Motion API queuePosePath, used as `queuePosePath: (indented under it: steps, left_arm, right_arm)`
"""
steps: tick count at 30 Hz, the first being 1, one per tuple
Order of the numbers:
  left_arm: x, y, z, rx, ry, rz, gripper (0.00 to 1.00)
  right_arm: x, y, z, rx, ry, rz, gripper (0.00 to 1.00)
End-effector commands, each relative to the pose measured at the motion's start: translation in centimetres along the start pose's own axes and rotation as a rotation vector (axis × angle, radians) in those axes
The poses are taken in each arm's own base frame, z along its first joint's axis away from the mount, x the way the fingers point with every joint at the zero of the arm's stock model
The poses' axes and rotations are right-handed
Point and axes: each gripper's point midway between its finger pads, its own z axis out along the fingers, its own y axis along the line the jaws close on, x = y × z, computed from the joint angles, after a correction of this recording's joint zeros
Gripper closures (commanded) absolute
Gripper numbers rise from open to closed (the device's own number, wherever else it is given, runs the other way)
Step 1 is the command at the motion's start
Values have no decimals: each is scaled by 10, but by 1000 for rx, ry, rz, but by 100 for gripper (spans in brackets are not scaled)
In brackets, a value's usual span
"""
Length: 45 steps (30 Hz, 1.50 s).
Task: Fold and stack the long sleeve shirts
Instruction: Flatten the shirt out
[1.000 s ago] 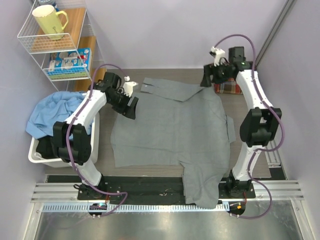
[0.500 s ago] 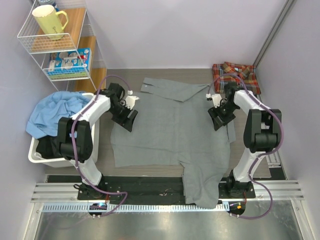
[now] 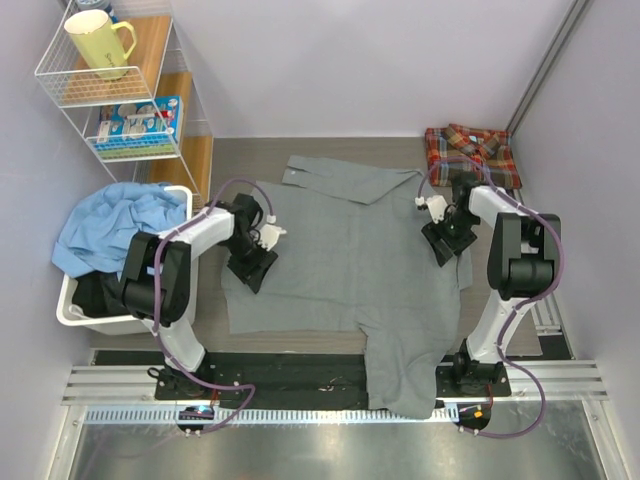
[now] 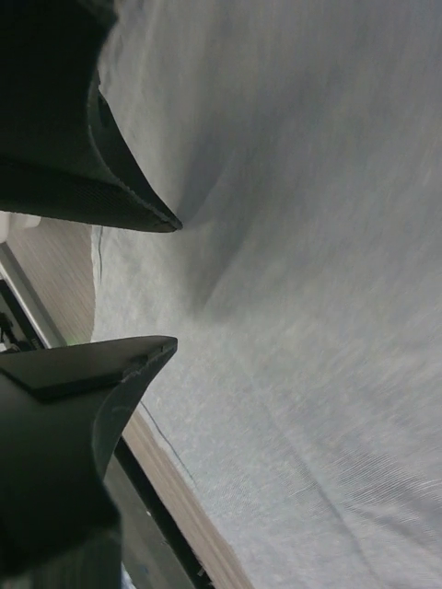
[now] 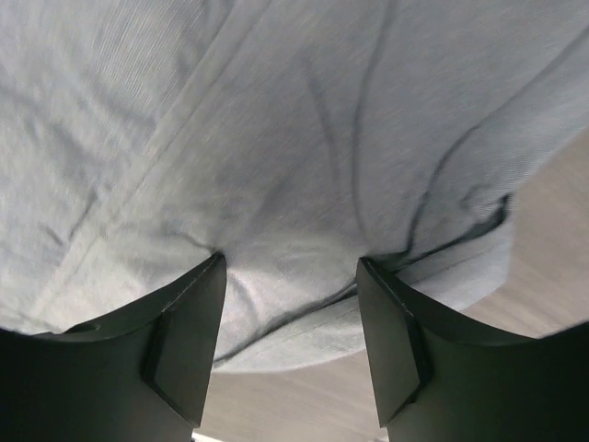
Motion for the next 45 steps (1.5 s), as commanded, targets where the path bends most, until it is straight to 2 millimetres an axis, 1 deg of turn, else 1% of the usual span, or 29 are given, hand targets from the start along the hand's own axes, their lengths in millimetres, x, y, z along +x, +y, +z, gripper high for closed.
queuePosePath:
  steps: [1,4,6,8,11,13,16,17,19,22,23,24,26,27,28,30,32,33,34,35,36,37,38,39,41,42,43,44,45]
  left_arm:
    - [19,-23,0,11,58,123,53]
    - [28,-32,0,17,80,154,54]
    - [28,-35,-2,35,84,146,54]
    - [29,-38,-2,52,93,142,54]
    - [23,-44,-8,85,76,145,52]
    - [14,-48,-15,96,41,153,50]
    - [7,-58,-29,126,-36,171,45]
    - [7,-60,-34,120,-67,187,44]
    - [9,-61,-36,112,-81,222,43]
    - [14,-53,-30,70,-77,241,40]
    - [14,-50,-27,60,-75,240,40]
    - [12,-47,-25,50,-75,238,39]
    - [6,-40,-22,24,-81,228,39]
    - [3,-37,-17,21,-69,220,39]
    - [-1,-34,-16,9,-75,209,39]
    - [-4,-27,-8,-1,-52,191,39]
    - [-7,-21,-1,-15,-36,170,39]
    - [-7,-16,5,-22,-13,159,39]
    - [-9,-13,7,-30,-13,150,39]
    - [-11,-10,9,-34,-11,141,39]
    - [-13,-3,10,-54,-6,135,39]
    - [-19,3,15,-59,0,128,40]
    - [-20,11,15,-60,3,105,40]
    - [-23,17,16,-64,6,94,40]
    - [-34,29,14,-77,-1,78,41]
    - [-37,29,11,-72,-4,78,41]
    - [-43,26,7,-51,-27,81,41]
    - [-52,24,-2,-50,-60,94,40]
    - [-53,18,-10,-28,-70,103,39]
  right_arm:
    - [22,15,-11,-4,20,-55,35]
    - [11,13,-23,9,-25,-53,35]
    - [4,10,-25,14,-38,-41,34]
    - [-2,-1,-19,28,-20,-32,34]
    - [-11,-17,-10,45,-6,-35,34]
    - [-23,-23,-18,55,-32,-40,34]
    - [-35,-18,-38,16,-96,-42,34]
    - [-36,-10,-49,-6,-121,-51,34]
    - [-31,1,-56,-28,-134,-83,34]
    - [-10,19,-60,-46,-117,-115,35]
    - [-5,16,-56,-17,-98,-120,36]
    - [4,21,-48,-23,-74,-116,37]
    - [2,17,-39,3,-77,-93,39]
    - [4,14,-30,7,-54,-81,39]
    - [1,10,-24,15,-50,-76,38]
    - [-10,-7,-17,70,-63,-60,38]
    - [-19,-19,-2,81,-50,-42,38]
    - [-31,-29,-4,103,-69,-40,38]
    - [-32,-35,6,104,-48,-35,38]
    - [-40,-42,7,120,-62,-34,38]
    - [-54,-53,2,148,-90,-36,38]
    - [-57,-59,11,149,-77,-31,38]
    - [-64,-65,10,161,-85,-29,38]
    - [-79,-76,3,189,-114,-28,38]
    - [-86,-81,1,183,-111,-29,37]
    - [-97,-86,-12,199,-136,-38,36]
    - [-92,-82,-17,180,-117,-39,35]
    - [-97,-78,-35,175,-155,-50,34]
    - [-94,-73,-44,166,-162,-58,31]
